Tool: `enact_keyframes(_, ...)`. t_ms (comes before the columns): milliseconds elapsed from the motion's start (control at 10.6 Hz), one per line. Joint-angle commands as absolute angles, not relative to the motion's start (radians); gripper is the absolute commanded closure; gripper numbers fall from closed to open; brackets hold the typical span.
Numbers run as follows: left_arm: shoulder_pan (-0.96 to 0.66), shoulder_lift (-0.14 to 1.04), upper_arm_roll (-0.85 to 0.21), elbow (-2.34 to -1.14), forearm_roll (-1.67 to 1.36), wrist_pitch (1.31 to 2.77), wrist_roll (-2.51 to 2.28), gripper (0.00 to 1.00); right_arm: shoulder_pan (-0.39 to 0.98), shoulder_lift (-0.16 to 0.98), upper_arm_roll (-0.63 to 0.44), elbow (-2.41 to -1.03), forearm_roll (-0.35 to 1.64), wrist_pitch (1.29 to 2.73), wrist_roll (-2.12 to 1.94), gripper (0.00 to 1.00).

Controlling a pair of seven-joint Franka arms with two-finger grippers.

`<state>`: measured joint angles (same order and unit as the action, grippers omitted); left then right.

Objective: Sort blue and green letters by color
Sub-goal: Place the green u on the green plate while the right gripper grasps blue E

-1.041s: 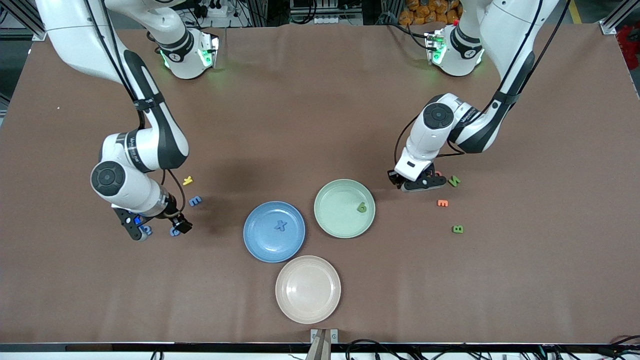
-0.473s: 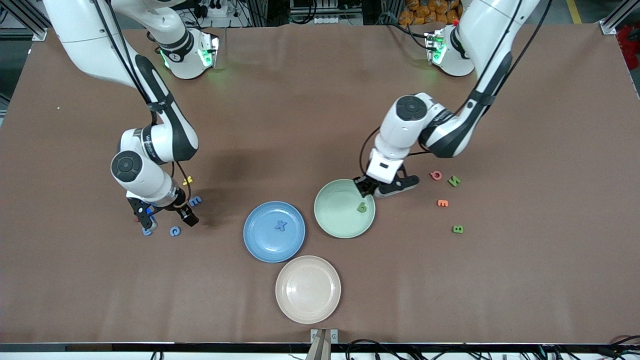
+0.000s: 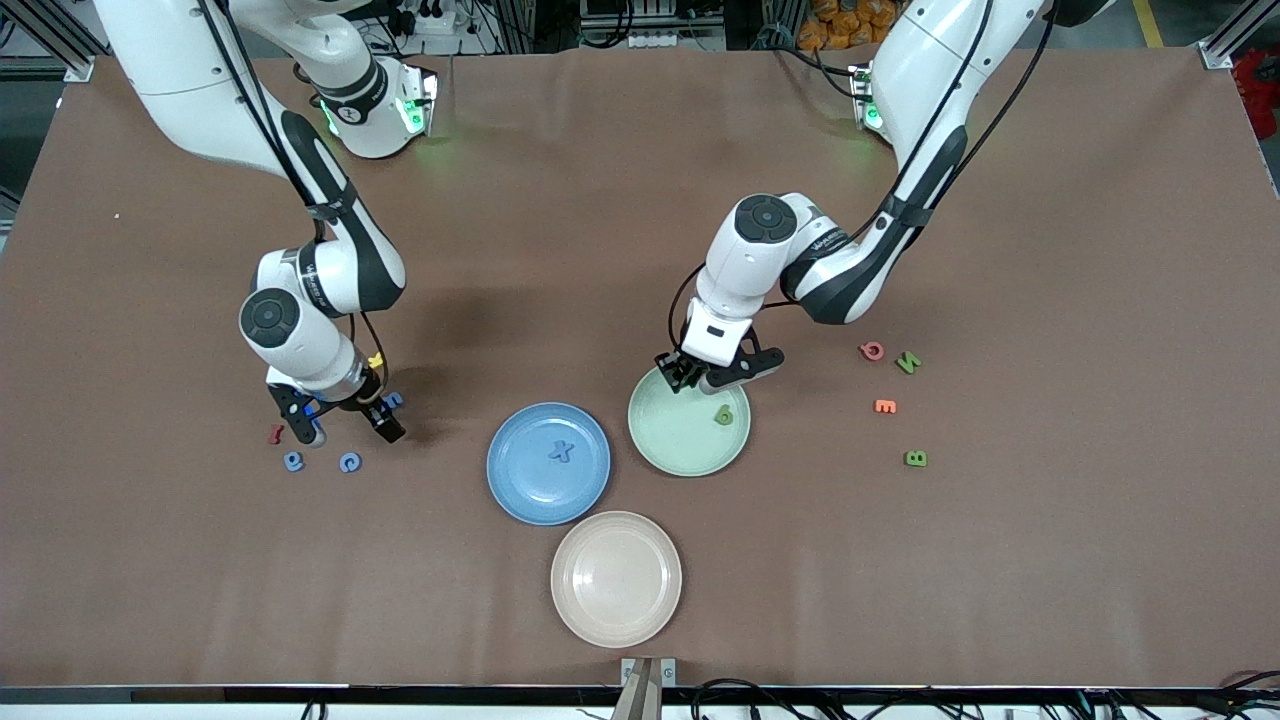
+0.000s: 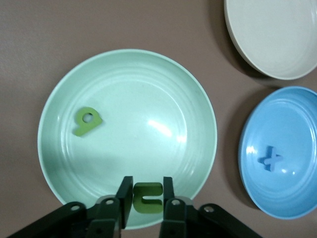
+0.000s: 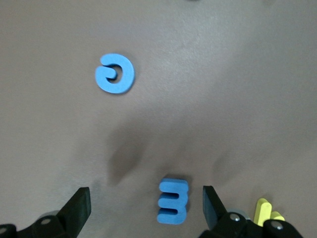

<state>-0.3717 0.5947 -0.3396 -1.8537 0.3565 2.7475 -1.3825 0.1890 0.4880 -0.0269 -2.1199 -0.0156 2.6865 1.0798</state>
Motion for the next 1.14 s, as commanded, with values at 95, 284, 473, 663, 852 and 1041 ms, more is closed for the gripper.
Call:
enact_keyframes(95,-0.379,0.601,-0.313,-1.832,0.406,2.703,-1.399,0.00,0.196,0.466,-0.026,-2.172,-0.043,2.712,1.118,0.45)
enact_keyframes(284,-0.356,0.588,-0.313,-1.844,0.419,2.633,-1.376,0.00,0.207,0.466,-0.026,-2.183,-0.043,2.721,1.140,0.86)
enact_keyframes(473,-0.283,0.543,-0.316,-1.899,0.445,2.600,-1.268,0.00,0.219,0.483,-0.028,-2.207,-0.044,2.792,1.141,1.00)
enact_keyframes(663,-0.236,0.497,-0.316,-1.972,0.443,2.600,-1.265,0.00,0.219,0.488,-0.028,-2.203,-0.044,2.789,1.138,1.00)
enact_keyframes(852,-0.146,0.441,-0.316,-2.076,0.445,2.600,-1.256,0.00,0.221,0.486,-0.026,-2.154,-0.046,2.746,1.118,1.00)
enact_keyframes(1041,-0.057,0.420,-0.318,-2.173,0.446,2.600,-1.249,0.00,0.250,0.486,-0.025,-2.042,-0.081,2.612,1.078,1.00)
